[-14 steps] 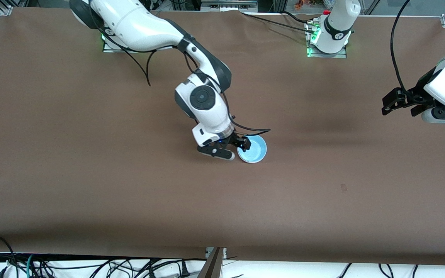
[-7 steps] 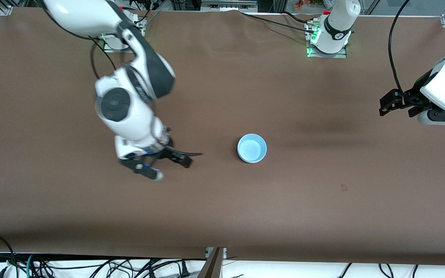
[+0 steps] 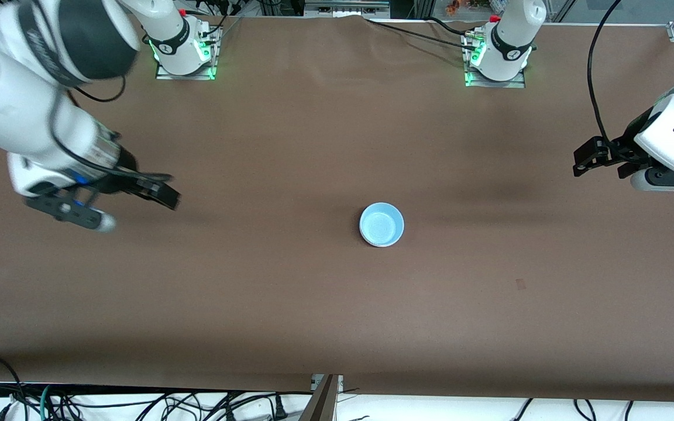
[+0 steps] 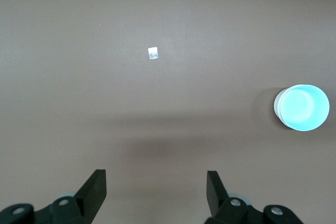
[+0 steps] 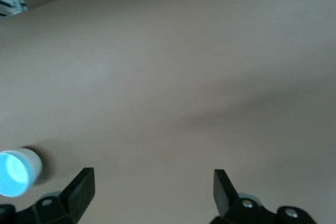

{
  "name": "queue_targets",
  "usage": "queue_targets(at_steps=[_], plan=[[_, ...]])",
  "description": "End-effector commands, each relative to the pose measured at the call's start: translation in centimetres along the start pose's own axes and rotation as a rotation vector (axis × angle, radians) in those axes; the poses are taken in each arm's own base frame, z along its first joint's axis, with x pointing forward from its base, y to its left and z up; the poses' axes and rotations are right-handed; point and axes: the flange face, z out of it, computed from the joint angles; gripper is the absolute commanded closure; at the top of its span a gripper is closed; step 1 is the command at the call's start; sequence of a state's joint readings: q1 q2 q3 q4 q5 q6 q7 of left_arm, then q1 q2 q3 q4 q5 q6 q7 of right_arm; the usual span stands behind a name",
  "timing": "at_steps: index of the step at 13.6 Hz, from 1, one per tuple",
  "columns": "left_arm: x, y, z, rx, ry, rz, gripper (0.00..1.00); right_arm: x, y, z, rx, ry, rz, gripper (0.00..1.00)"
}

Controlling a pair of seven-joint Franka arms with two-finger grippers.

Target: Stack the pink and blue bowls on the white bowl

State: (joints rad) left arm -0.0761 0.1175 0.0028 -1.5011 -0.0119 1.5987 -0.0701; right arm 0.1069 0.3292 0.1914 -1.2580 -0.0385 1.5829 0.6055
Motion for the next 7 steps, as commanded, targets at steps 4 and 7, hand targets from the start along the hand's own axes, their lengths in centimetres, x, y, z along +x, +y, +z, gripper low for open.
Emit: queue_targets(at_steps=[4,7], plan=[[-0.1,0.0,-0.2,-0.023,0.006,0.016,0.15,-2.7,10.3,-2.6,0.006,-0.035,-0.121,0.0],[-0.1,0.0,-0.2,-0.021,0.008,0.016,0.15,-6.0,14.3,-3.2,0.027,-0.007,-0.193,0.0]])
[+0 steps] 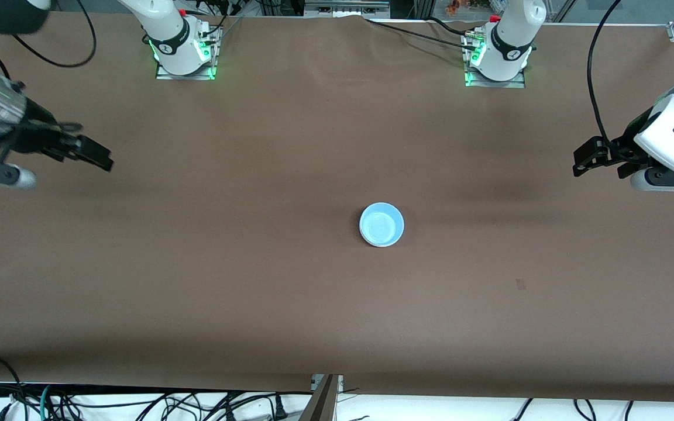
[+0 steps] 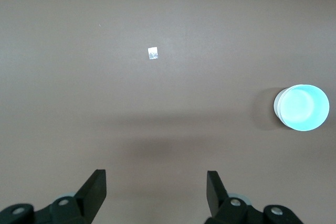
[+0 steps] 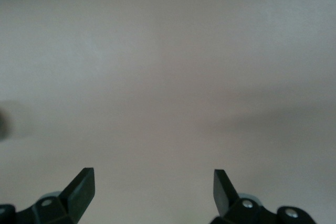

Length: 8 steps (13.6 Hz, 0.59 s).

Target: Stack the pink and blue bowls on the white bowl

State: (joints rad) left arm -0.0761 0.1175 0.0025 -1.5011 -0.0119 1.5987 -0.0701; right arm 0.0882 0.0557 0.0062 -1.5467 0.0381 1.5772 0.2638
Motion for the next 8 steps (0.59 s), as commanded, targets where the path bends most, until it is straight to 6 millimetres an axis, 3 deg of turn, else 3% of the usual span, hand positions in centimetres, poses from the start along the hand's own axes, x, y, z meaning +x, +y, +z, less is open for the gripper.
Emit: queue_targets(at_steps=[1,3,8], plan=[[-0.1,-0.1,-0.2,-0.021,0.008,0.016,0.15,-3.2,2.0,-0.3,0.019,0.026,-0.065,0.0],[-0.1,-0.1,-0.1,-0.021,0.007,0.016,0.15,-1.7,3.1,-0.9,0.024,0.037,-0.055,0.0],[-0.1,-0.1,-0.1,-0.022,0.005,0.016,0.15,-1.2,2.8,-1.2,0.017,0.04,-0.125,0.0]])
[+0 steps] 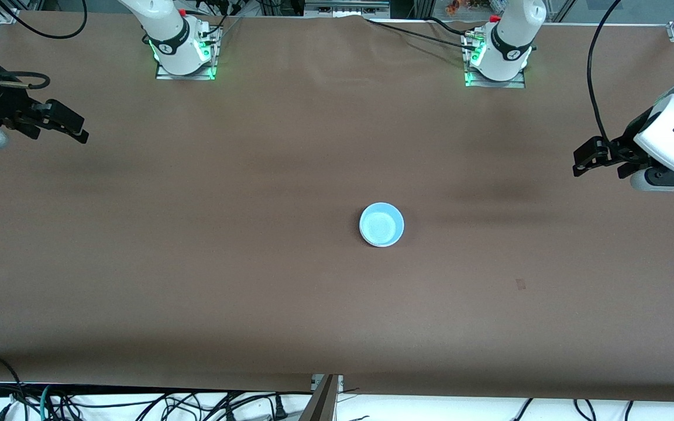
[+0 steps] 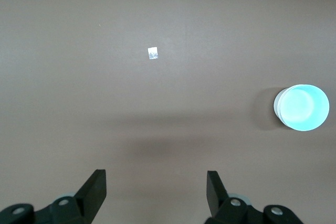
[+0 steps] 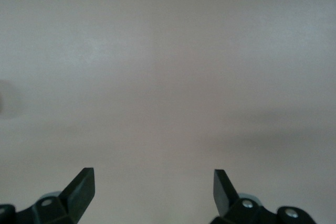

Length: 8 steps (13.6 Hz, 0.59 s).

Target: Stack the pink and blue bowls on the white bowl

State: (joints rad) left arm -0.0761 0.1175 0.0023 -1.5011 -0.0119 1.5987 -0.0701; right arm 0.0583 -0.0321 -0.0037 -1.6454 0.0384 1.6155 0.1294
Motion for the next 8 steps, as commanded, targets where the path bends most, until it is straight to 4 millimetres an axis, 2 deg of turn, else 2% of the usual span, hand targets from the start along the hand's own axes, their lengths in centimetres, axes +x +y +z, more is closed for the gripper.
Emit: queue_targets(at_steps=[1,8], plan=[[-0.09,-0.06,-0.07,-0.022,0.005,0.016,0.15,0.58,0.1,-0.64,0.01,0.012,-0.031,0.0],[0.02,-0.15,0.09,-0.022,0.003,0.014,0.15,0.28,0.31,-0.86,0.0,0.006,-0.062,0.0]])
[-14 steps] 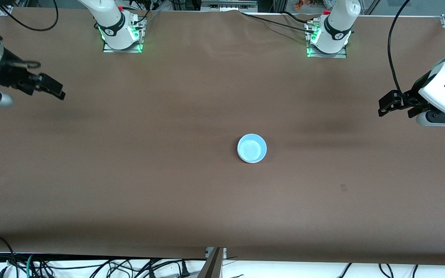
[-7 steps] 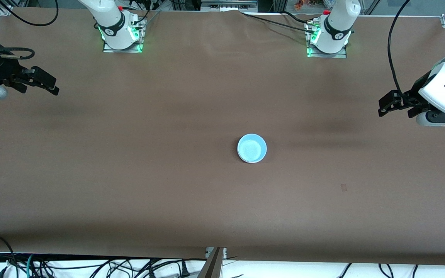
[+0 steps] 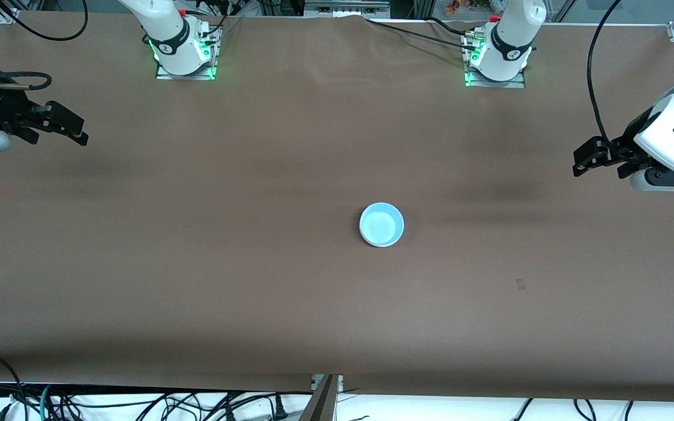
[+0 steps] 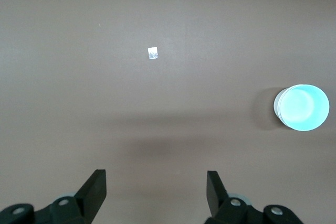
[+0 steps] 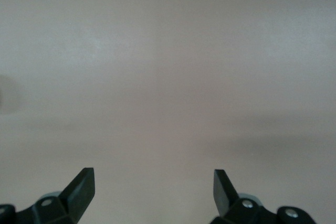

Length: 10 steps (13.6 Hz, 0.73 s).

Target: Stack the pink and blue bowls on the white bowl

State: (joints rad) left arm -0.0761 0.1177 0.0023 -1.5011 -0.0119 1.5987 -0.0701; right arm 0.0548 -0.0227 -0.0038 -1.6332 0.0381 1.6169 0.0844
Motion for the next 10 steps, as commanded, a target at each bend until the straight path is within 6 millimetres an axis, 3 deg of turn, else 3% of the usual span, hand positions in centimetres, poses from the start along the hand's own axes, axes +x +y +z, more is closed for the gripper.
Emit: queue_targets(at_steps=[1,10], plan=[[0.05,-0.15,0.17,-0.022,0.002,0.014,0.15,-0.09,0.07,-0.76,0.0,0.0,-0.022,0.0],[0.19,-0.12,0.43,-0.024,-0.001,0.015,0.14,-0.2,0.15,-0.87,0.0,-0.008,-0.022,0.0]])
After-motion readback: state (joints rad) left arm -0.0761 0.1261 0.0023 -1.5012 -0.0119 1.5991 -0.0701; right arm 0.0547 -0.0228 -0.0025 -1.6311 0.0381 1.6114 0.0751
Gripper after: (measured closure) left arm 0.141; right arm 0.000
